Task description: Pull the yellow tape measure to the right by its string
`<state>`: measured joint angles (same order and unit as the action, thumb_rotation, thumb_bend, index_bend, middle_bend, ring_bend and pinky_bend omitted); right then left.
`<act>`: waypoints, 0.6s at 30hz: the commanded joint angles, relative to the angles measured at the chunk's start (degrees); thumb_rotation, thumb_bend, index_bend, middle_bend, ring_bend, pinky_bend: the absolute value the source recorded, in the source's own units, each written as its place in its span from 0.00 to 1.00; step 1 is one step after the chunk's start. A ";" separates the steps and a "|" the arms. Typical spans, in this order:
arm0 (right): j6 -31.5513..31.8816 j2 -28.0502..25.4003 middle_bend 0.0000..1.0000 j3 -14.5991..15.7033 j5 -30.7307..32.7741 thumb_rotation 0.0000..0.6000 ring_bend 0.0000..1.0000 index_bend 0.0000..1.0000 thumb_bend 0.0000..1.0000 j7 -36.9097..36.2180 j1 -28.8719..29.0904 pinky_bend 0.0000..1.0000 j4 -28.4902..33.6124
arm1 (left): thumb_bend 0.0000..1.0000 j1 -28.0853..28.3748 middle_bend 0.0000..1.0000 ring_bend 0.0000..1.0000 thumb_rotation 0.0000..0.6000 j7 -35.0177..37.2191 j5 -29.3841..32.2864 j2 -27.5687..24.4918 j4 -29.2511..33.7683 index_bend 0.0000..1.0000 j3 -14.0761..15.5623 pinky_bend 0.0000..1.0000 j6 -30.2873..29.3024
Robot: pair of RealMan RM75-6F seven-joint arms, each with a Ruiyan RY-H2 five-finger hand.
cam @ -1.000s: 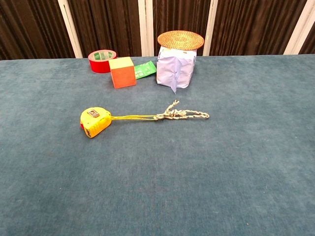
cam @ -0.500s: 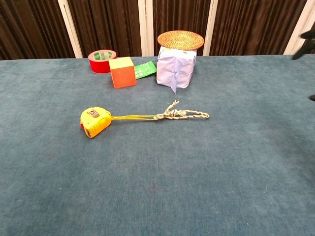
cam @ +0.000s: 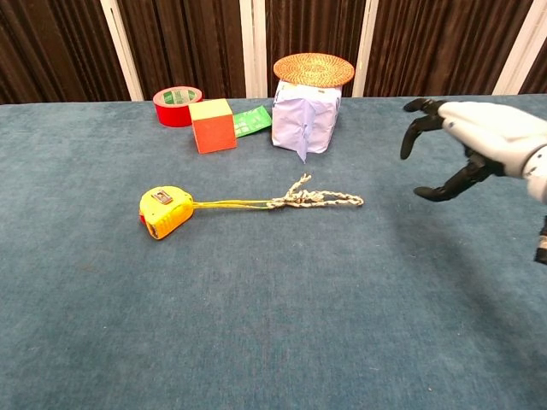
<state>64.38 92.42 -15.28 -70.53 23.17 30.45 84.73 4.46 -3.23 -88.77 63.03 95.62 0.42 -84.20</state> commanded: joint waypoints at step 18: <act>-1.36 12.24 0.12 -0.76 4.13 1.00 0.00 0.52 0.33 -0.93 5.56 0.00 -14.83 | 0.00 0.71 0.00 0.00 1.00 1.08 0.41 -0.02 0.03 0.00 0.07 0.00 1.43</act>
<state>63.24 103.96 -16.02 -66.74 22.40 35.63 70.76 5.16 -2.15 -88.35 63.00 95.65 0.48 -82.78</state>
